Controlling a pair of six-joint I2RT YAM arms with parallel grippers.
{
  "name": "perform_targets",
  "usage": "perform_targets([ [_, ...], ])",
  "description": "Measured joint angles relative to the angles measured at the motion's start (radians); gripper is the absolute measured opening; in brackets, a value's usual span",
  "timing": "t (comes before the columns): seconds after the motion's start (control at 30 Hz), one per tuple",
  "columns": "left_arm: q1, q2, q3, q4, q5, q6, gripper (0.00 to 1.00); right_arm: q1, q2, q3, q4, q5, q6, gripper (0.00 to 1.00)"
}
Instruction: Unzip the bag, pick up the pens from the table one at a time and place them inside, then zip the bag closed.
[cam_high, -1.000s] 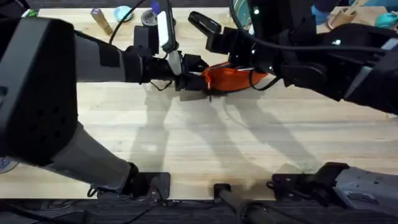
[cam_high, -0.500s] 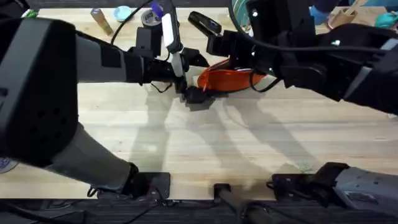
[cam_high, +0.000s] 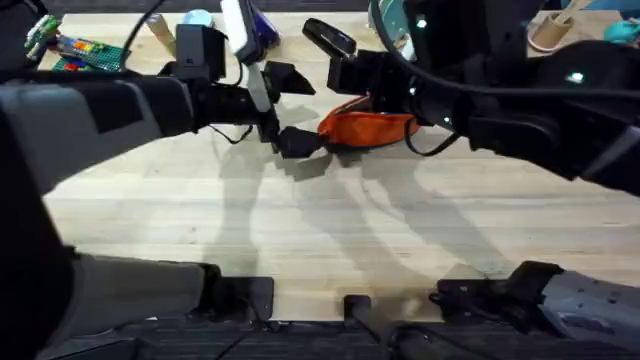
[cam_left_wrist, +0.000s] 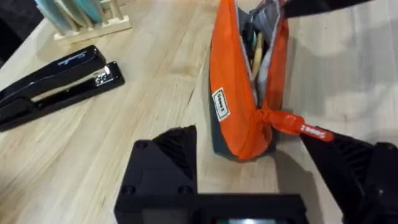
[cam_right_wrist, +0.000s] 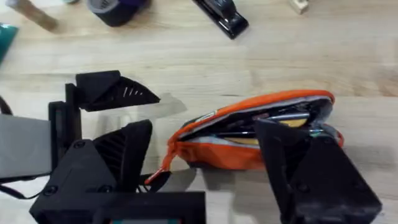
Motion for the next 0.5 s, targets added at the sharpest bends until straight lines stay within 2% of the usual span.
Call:
perform_targets([
  [0.1, 0.021, -0.036, 0.000, -0.059, 0.003, 0.012, 0.995, 0.014, -0.018, 0.000, -0.001, 0.000, -0.003, 0.996],
  [0.23, 0.054, -0.089, 0.000, -0.175, 0.019, 0.065, 0.995, 0.027, -0.022, 0.000, -0.007, 0.000, -0.003, 0.996],
  [0.5, 0.110, -0.166, 0.000, -0.420, 0.034, 0.238, 0.995, 0.031, -0.022, 0.000, -0.020, -0.044, -0.001, 0.995],
])
